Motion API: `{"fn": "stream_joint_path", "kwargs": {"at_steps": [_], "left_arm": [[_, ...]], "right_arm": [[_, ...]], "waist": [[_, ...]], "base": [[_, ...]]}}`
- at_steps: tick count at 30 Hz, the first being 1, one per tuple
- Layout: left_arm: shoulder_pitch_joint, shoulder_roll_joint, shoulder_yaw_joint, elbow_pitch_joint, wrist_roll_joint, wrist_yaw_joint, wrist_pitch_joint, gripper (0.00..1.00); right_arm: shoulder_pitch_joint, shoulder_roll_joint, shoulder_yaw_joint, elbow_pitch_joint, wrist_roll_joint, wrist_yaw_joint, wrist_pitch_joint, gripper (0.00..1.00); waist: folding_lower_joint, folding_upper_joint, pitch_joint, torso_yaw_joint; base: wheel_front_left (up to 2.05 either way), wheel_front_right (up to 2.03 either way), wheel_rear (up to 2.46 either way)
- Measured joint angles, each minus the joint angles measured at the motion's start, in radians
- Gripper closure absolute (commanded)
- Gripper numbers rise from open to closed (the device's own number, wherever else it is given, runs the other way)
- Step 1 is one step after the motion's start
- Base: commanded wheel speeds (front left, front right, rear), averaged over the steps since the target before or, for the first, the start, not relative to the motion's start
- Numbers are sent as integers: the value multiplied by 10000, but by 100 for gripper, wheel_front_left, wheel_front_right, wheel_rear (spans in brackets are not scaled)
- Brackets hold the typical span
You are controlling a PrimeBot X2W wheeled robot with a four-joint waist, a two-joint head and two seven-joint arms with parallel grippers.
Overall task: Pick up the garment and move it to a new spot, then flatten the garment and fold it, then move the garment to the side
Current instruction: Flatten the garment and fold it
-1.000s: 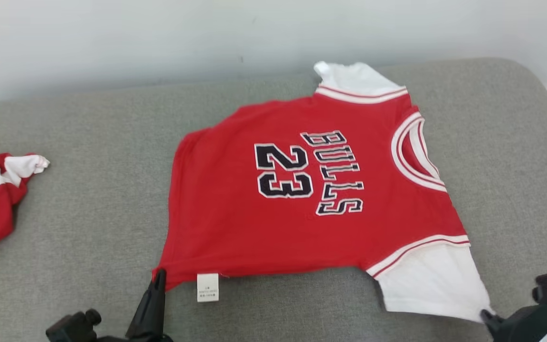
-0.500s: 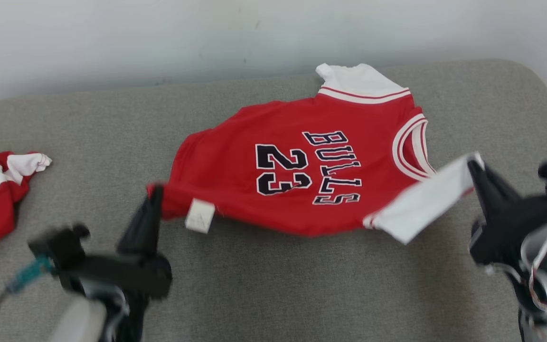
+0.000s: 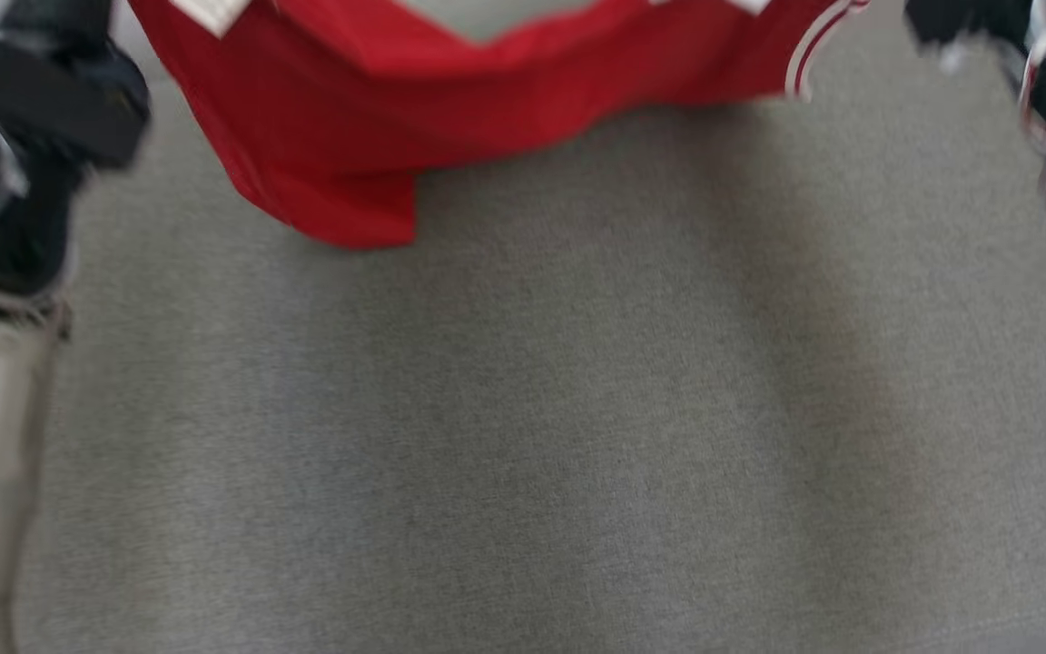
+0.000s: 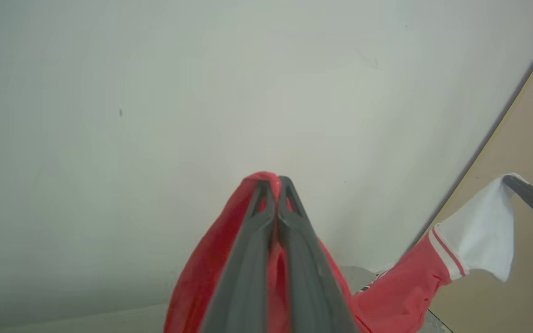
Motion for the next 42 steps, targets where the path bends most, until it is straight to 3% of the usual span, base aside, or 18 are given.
{"fn": "stream_joint_path", "kwargs": {"at_steps": [6,15,19,24,27,31,37,42], "left_arm": [[-1740,257,98,209,127,104,274,100],[-3961,523,52,65,713,307,307,100],[-4762,802,19,82,1551,508,-453,100],[-5753,872,29,105,2610,913,-1831,100],[-6657,788,-48,23,2926,930,-2456,100],[-7472,470,-318,-115,3252,708,-2982,100],[-6561,290,-589,295,3216,349,-3204,100],[-5586,211,-606,130,2934,132,-3304,100]], "right_arm": [[-2403,-29,268,1521,-100,0,-1191,100],[-4629,-148,-548,2817,-282,0,-2452,100],[-5167,132,-1636,3346,-443,0,-3428,100],[-5855,957,-3653,3831,-729,0,-5009,100],[-6522,1070,-4401,3576,-1342,0,-5524,100],[-6940,1003,-4282,2552,-2274,0,-5718,100],[-5261,1014,-3045,1068,-2290,0,-5739,100],[-4040,491,-2502,291,-1822,0,-5743,100]], "waist": [[1,1,783,-254],[-1,0,2140,-379],[-1,1,2912,-416],[0,1,3816,-505],[0,1,4304,-583],[-6,-2,4964,-646],[0,0,5912,-577],[-2,0,6250,-293]], "base": [[0,0,0],[0,0,0],[0,0,0],[0,0,0],[0,0,0],[0,0,0],[0,0,0],[0,0,0]]}}
